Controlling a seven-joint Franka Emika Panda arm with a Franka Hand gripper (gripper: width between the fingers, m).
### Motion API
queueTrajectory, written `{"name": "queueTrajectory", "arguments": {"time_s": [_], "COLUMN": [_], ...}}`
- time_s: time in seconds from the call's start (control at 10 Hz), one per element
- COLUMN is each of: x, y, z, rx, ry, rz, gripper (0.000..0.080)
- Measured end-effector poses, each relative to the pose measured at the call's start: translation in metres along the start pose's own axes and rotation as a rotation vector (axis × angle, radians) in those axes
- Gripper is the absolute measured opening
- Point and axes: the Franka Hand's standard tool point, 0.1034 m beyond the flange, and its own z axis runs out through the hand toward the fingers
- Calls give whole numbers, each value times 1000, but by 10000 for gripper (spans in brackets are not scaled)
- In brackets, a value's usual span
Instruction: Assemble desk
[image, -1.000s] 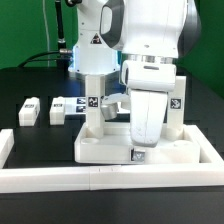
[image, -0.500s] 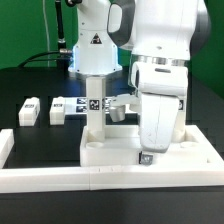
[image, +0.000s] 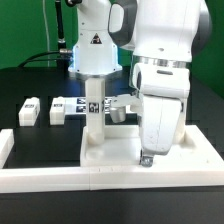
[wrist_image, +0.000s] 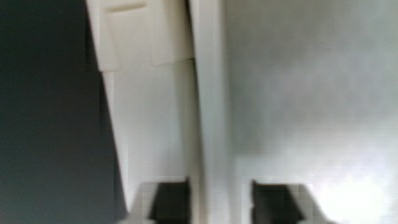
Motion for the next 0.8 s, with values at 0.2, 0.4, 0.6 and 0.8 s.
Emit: {"name": "queueTrajectory", "arguments": {"time_s": [0.2, 0.4, 0.6, 0.8], "x": [-1, -2, -2, -3], "y": [0, 0, 0, 0], "z": [0, 1, 1, 1], "rx": [0, 1, 1, 1], "ry": [0, -1, -1, -1], "rz": [1, 2, 3, 4], "gripper": [480, 613, 643, 648]}}
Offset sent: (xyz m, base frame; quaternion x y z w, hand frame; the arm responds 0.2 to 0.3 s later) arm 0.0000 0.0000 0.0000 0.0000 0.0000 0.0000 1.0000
